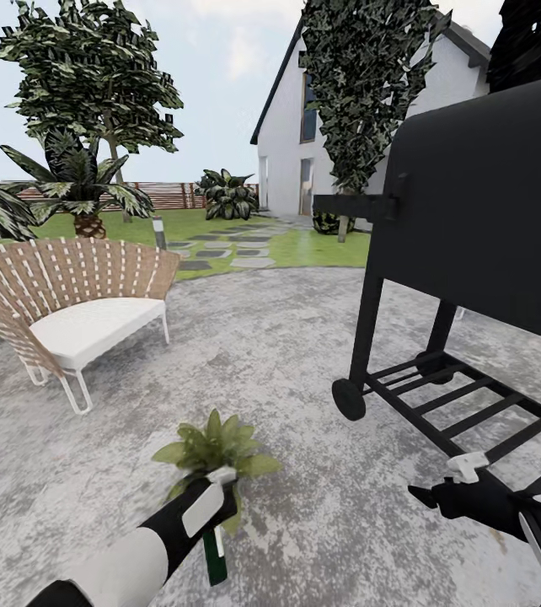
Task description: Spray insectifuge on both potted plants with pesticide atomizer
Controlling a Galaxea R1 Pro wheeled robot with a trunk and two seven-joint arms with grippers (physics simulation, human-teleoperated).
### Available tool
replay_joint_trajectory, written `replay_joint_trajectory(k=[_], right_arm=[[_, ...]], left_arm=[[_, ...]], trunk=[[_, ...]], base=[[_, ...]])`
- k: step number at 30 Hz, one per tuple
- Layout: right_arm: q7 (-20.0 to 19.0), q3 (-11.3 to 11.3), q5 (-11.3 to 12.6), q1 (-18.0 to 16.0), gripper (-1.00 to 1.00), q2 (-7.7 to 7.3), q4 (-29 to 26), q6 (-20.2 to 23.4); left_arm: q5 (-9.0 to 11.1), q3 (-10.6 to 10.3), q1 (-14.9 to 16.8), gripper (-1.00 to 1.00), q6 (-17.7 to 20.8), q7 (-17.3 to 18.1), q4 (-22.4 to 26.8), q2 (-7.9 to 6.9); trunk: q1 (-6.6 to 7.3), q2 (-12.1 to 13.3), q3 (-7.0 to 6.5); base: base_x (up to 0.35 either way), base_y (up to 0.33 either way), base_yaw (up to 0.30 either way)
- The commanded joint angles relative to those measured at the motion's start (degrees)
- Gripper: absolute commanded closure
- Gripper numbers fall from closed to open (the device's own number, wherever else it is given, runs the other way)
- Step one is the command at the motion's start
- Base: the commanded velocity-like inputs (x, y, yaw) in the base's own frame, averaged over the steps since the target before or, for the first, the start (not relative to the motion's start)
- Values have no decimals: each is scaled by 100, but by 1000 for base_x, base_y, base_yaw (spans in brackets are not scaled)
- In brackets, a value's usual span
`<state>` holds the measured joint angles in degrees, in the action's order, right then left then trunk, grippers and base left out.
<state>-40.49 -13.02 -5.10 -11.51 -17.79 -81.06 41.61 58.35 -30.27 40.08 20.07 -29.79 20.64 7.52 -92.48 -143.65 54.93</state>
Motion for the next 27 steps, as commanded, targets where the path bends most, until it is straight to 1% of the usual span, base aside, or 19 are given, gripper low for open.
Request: replay_joint_trajectory(k=[1, 2, 3, 4, 5, 6, 7, 8, 9, 10, 11, 12, 14, 18, 20, 22, 24, 26, 27], right_arm=[[-2, 26, 0, 0, -100, 3, 7, -34], [-2, 29, -1, 0, -100, 3, 10, -42], [-5, 34, 0, 0, -100, 5, 9, -132], [-8, 40, 0, 0, -100, 10, 6, -197], [4, 168, 1, 0, -100, 128, 2, -260], [19, 223, 1, 0, -100, 223, 2, -265], [89, 353, -8, 0, -100, 341, 2, -266], [723, 611, -16, 0, -100, 614, 2, -258], [1036, 625, -12, 0, -100, 656, -3, -212], [1137, 629, 0, -3, -100, 665, -5, -157], [1187, 640, 11, -7, -100, 774, -6, -97], [1262, 673, -15, -9, -100, 1209, -6, -91], [1282, 677, -16, -9, -100, 1242, -7, -102], [1286, 677, -17, -9, -100, 1250, -7, -109], [1385, 850, -17, -9, -100, 1277, -4, -119], [1462, 943, -17, -9, -100, 1290, -6, -125], [1484, 1015, -17, -9, -100, 1294, -6, -126], [1490, 1095, -17, -8, -100, 1295, -7, -126], [1579, 1149, -17, -8, -100, 1295, 1, -127]], left_arm=[[-10, -401, -284, 100, -733, 131, 15, 54], [-9, -483, -351, 100, -885, 177, 19, 90], [-8, -552, -457, 100, -1011, 408, 25, 131], [-4, -564, -483, 100, -1034, 557, 23, 138], [0, -575, -576, 100, -1088, 762, 20, 144], [-6, -576, -742, 100, -1265, 794, 21, 145], [-7, -579, -812, 100, -1350, 802, 24, 145], [-8, -736, -857, 100, -1408, 811, 86, 153], [20, -946, -865, 100, -1343, 798, 506, 154], [33, -942, -863, 100, -1328, 794, 552, 154], [48, -934, -862, 100, -1308, 792, 632, 154], [72, -929, -862, 100, -1322, 719, 718, 154], [77, -925, -862, 100, -1311, 663, 725, 154], [70, -926, -857, 100, -1307, 603, 732, 154], [83, -915, -831, 100, -1305, 547, 727, 154], [91, -906, -821, 100, -1308, 497, 724, 154], [104, -890, -819, 100, -1328, 263, 720, 154], [243, -885, -817, 100, -1381, 61, 706, 149], [468, -878, -818, 100, -1680, 84, 682, 124]], trunk=[[0, 0, -1], [0, 0, -1], [0, 0, -1], [0, 0, -1], [0, 0, -1], [0, 0, -1], [0, 0, -1], [0, 0, -1], [0, 0, -1], [0, 0, -1], [0, 0, -1], [0, 0, -1], [0, 0, -1], [0, 0, -1], [0, 0, -1], [0, 0, -1], [0, 0, -1], [0, 0, -1], [0, 0, -1]], base=[[0, 0, 0], [0, 0, 0], [0, 0, 0], [0, 0, 0], [0, -229, 0], [0, -309, 0], [0, -326, 0], [25, -336, 0], [85, -337, 78], [88, -337, 162], [90, -337, 198], [92, -337, 114], [94, -337, 97], [102, -333, 84], [199, -271, 27], [241, -239, 7], [258, -225, 2], [263, -218, 0], [74, -50, 0]])
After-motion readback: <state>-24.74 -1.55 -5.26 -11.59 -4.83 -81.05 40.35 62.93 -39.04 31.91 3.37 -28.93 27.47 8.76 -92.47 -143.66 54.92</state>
